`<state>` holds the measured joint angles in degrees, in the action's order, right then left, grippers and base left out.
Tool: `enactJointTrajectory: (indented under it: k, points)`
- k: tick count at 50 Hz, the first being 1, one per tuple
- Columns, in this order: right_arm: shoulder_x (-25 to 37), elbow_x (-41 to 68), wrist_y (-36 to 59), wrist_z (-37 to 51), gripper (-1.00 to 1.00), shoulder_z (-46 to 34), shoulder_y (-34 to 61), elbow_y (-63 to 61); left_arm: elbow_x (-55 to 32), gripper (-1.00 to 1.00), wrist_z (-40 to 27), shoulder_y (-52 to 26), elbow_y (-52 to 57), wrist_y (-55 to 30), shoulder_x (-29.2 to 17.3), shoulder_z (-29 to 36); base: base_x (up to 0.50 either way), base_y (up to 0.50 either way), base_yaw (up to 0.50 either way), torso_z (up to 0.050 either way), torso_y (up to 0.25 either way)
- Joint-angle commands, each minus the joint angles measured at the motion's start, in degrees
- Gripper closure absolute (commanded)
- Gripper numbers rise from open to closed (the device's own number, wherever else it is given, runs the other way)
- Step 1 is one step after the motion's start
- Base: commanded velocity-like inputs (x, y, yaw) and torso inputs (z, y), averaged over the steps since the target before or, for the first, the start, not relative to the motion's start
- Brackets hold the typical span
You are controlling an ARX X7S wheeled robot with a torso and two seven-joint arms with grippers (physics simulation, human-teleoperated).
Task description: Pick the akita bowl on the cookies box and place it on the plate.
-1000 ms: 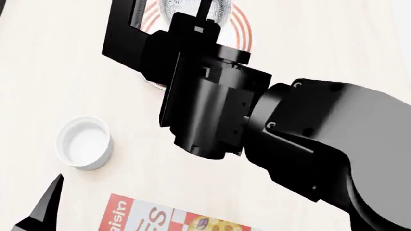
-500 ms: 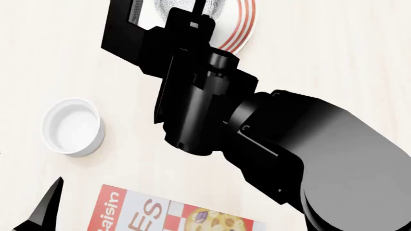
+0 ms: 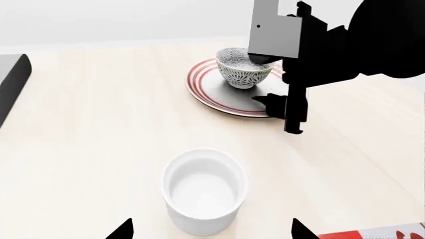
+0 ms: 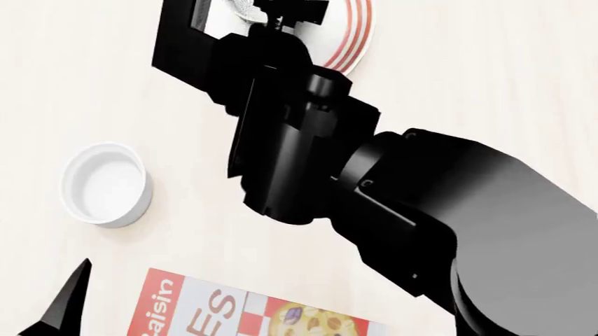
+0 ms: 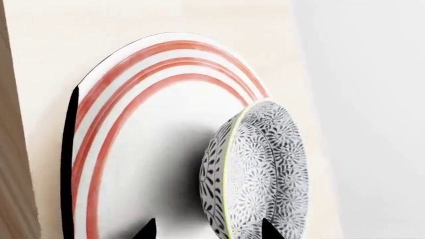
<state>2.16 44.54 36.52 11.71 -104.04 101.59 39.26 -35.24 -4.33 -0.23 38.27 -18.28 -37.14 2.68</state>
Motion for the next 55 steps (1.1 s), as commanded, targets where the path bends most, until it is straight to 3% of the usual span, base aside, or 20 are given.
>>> enactJointTrajectory:
  k: [1, 14, 29, 38, 45, 55]
  points:
    - [1.7, 1.1, 2.0, 0.1, -1.00, 0.5, 1.1, -3.4, 0.2, -1.00, -0.1, 0.2, 0.3, 0.0, -0.2, 0.2, 0.00, 0.00, 0.00, 0.000, 0.000]
    - [6.1, 2.8, 5.6, 1.7, -1.00, 1.1, 3.8, -12.8, 0.5, -1.00, -0.2, 0.4, 0.7, 0.2, -0.3, 0.6, 0.00, 0.00, 0.00, 0.000, 0.000]
    - [20.2, 10.1, 13.5, 9.2, -1.00, 3.5, 10.4, -42.1, 0.9, -1.00, -1.0, 0.5, 1.2, -0.2, -0.6, 0.6, 0.00, 0.00, 0.00, 0.000, 0.000]
    - [27.1, 13.4, 14.5, 12.4, -1.00, 5.6, 12.0, -53.0, 0.9, -1.00, -1.3, 0.3, 1.5, -0.5, -0.7, 0.8, 0.00, 0.00, 0.00, 0.000, 0.000]
    - [38.3, 18.3, 11.6, 19.3, -1.00, 9.5, 11.3, -68.3, 0.4, -1.00, -1.6, -0.1, 1.6, -0.8, -0.6, 0.7, 0.00, 0.00, 0.00, 0.000, 0.000]
    - [50.8, 14.1, 1.4, 27.7, -1.00, 9.9, 2.8, -81.5, 0.2, -1.00, -2.4, -0.2, 2.1, -0.8, -0.4, 0.3, 0.00, 0.00, 0.00, 0.000, 0.000]
